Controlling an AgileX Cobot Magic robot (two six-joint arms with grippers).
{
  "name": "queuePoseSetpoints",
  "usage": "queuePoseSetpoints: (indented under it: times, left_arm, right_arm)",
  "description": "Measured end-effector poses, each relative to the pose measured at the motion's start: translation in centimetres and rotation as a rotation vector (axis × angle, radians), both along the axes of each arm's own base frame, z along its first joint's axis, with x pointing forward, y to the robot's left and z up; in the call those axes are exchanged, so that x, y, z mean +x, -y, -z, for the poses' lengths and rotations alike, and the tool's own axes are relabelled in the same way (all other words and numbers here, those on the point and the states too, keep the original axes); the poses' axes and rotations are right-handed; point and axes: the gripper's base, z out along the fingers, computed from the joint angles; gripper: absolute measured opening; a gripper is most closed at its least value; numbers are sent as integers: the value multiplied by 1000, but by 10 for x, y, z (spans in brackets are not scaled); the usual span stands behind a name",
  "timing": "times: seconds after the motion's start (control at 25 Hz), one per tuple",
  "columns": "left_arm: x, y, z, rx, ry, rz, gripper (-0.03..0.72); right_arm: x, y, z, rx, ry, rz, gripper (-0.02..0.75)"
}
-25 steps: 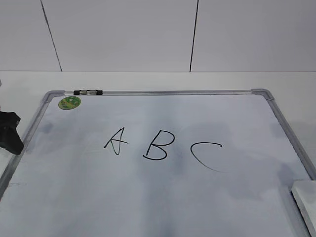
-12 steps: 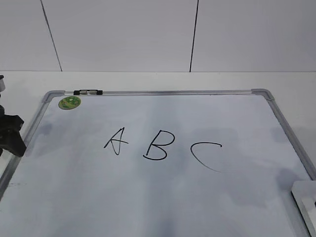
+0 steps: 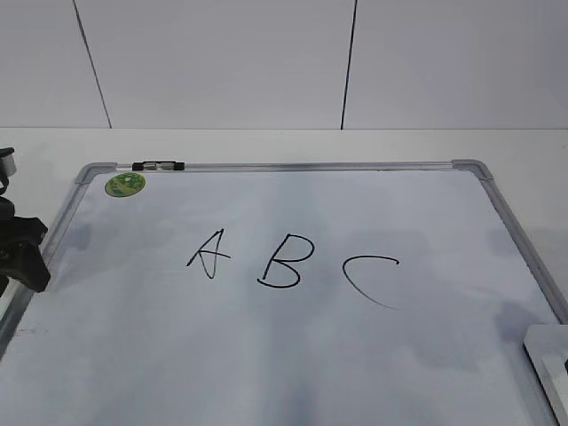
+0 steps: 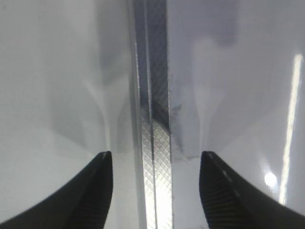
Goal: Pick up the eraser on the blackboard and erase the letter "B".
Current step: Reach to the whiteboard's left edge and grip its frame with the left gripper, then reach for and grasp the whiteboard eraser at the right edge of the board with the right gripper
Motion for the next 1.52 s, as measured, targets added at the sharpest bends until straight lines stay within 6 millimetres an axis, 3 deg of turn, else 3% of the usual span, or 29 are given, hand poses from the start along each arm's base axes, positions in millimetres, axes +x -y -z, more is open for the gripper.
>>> queuePoseSetpoints:
  times: [0.88, 1.28, 1.52]
  left_arm:
    - [0, 17, 5, 32, -4, 82, 392]
    - [0, 15, 5, 52, -1, 90, 248]
    - [0, 15, 6, 54, -3, 91, 232]
  right_arm:
    - [0, 0, 0, 6, -1, 23, 668]
    - [-3, 1, 1, 0, -41, 22, 643]
    - [-5, 1, 1, 1, -60, 31, 644]
